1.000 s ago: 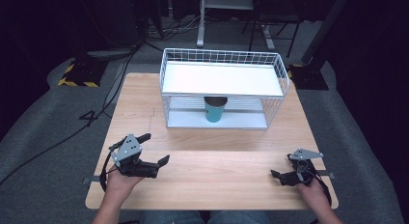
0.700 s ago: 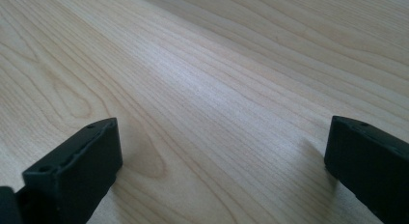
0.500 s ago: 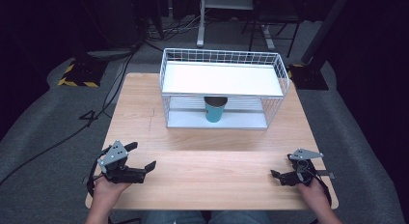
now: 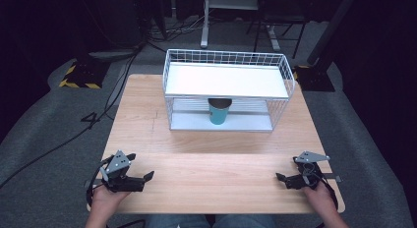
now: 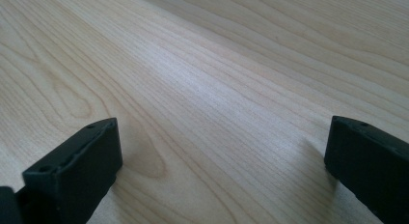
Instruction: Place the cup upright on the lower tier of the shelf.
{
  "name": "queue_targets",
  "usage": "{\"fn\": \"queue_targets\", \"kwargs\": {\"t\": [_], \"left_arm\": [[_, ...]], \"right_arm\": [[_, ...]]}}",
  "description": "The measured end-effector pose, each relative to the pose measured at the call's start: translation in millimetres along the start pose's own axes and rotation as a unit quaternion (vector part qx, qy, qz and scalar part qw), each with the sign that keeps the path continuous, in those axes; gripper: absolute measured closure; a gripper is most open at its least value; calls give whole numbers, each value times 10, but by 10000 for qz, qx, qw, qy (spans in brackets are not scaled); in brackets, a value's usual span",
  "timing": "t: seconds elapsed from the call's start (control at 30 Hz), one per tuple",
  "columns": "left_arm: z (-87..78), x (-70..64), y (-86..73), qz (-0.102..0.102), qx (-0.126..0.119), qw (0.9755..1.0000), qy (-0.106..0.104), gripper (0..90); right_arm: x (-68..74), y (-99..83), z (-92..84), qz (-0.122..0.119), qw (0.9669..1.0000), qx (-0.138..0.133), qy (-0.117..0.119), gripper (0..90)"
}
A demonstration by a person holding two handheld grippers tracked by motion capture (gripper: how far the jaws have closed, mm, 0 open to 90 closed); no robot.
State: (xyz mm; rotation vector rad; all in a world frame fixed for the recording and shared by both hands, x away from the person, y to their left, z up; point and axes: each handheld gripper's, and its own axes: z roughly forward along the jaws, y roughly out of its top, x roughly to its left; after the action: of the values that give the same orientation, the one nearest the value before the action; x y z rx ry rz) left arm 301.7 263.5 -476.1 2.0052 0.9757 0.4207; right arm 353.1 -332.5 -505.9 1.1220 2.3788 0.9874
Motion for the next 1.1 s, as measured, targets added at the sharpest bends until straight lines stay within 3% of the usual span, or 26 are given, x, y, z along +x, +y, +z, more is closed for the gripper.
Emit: {"fn": "queue_targets", "kwargs": {"t": [0.1, 0.3, 0.33, 0.47, 0.7, 0.8, 0.93, 1.07, 1.1], "left_arm": [[57, 12, -59, 41, 214, 9997, 66, 59], [119, 26, -87, -49, 342, 9994, 21, 55], [160, 25, -93, -40, 489, 9988, 25, 50], [210, 12, -95, 8, 659, 9978, 61, 48], [322, 5, -100, -77, 1069, 9941, 140, 28], [356, -7, -108, 98, 1070, 9939, 232, 2], [374, 1, -92, 97, 1086, 9937, 263, 0], [398, 2, -77, -79, 1086, 9933, 389, 0], [414, -26, -67, -222, 1084, 9926, 509, 0]], "right_arm": [[0, 0, 0, 1, 10000, 0, -1, 1], [0, 0, 0, 0, 10000, -1, 0, 1], [0, 0, 0, 1, 10000, 0, -1, 1], [0, 0, 0, 1, 10000, 0, 0, 1], [0, 0, 0, 0, 10000, 0, -1, 1], [0, 0, 0, 1, 10000, 0, -1, 1], [0, 0, 0, 1, 10000, 0, 0, 1], [0, 0, 0, 0, 10000, -1, 0, 1], [0, -1, 0, 0, 10000, 0, -1, 1]]}}
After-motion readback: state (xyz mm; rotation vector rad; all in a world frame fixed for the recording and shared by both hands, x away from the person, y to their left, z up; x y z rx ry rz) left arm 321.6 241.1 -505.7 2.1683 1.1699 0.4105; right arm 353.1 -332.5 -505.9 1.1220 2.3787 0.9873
